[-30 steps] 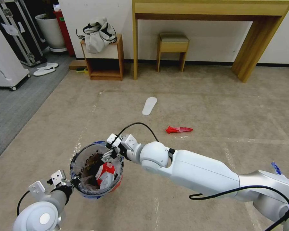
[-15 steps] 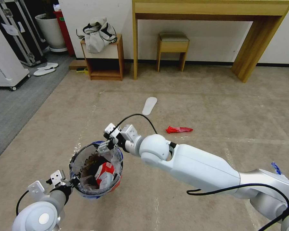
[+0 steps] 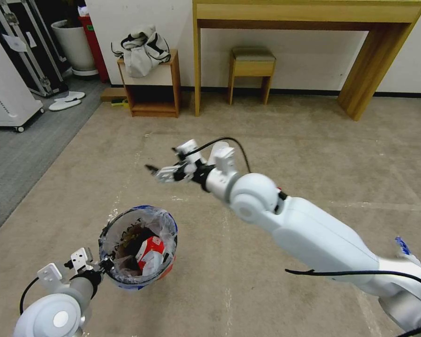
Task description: Pick up the trash bin and place the garbage on the floor into it.
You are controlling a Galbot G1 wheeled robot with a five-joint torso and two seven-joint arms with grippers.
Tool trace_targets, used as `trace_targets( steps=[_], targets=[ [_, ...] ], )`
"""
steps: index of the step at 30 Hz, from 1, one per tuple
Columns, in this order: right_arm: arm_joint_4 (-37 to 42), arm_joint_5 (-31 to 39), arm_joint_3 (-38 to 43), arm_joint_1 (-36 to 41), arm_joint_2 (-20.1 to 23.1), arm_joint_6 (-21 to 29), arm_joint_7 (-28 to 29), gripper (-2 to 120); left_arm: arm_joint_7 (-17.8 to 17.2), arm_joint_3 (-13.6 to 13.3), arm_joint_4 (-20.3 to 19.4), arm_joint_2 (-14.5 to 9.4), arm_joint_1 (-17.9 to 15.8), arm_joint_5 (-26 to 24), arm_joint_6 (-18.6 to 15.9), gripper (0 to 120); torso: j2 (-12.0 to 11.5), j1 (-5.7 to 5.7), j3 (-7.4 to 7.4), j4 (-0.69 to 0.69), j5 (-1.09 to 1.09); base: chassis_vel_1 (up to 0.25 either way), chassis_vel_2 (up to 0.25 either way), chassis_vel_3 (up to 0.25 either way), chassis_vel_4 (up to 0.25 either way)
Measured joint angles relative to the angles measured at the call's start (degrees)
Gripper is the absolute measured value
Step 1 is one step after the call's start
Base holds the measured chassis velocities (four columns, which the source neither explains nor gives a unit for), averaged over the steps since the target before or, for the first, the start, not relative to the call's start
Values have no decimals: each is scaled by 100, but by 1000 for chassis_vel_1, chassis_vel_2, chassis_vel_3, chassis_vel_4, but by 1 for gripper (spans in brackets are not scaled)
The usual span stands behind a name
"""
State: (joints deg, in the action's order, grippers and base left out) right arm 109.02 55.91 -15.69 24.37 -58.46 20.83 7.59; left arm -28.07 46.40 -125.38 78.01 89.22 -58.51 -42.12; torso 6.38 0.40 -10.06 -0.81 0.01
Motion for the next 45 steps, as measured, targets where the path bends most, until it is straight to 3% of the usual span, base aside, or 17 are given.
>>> trace_targets(
  steps=[11, 14, 18, 20, 24, 34, 36, 45],
  targets=[
    [346, -184, 1726, 1435, 601, -665, -309, 100, -3, 35, -88, -34, 52, -2, 0, 0, 1, 0, 1, -1, 0, 0, 0, 0, 0],
    [434, -715, 2450, 2383, 735, -997, -390, 100, 3, 45, -133, -35, 68, 9, 2, 0, 1, 0, 0, -1, 1, 0, 0, 0, 0],
    [444, -1114, 2826, 2847, 745, -1192, -401, 100, 16, 49, -157, -31, 72, 23, 8, 0, 2, 0, 1, -2, 1, 0, 0, 0, 0],
    [403, -1774, 3246, 3275, 674, -1634, -389, 100, 56, 50, -165, -11, 68, 50, 24, 0, 1, 0, 1, -1, 0, 0, 0, 0, 0],
    [470, -2162, 3553, 3647, 575, -2015, -351, 100, 141, 51, -151, 10, 64, 164, 69, 0, 2, -1, 1, -1, -1, 0, 0, 0, 0],
    [359, -2576, 3748, 4518, 27, -2758, -353, 100, 290, 67, -170, 56, 94, 417, 153, 0, 2, 0, 1, -1, -1, 0, 0, 0, 0],
    [171, -2787, 3795, 4707, -280, -3114, -386, 100, 359, 86, -182, 56, 119, 520, 198, 0, 1, 0, 1, 0, 0, 0, 0, 0, 0],
    [16, -3125, 3772, 5176, -722, -3453, -399, 100, 493, 63, -117, 97, 116, 787, 290, 0, 1, 0, 1, 0, -3, 0, 0, 0, 0]
  ],
)
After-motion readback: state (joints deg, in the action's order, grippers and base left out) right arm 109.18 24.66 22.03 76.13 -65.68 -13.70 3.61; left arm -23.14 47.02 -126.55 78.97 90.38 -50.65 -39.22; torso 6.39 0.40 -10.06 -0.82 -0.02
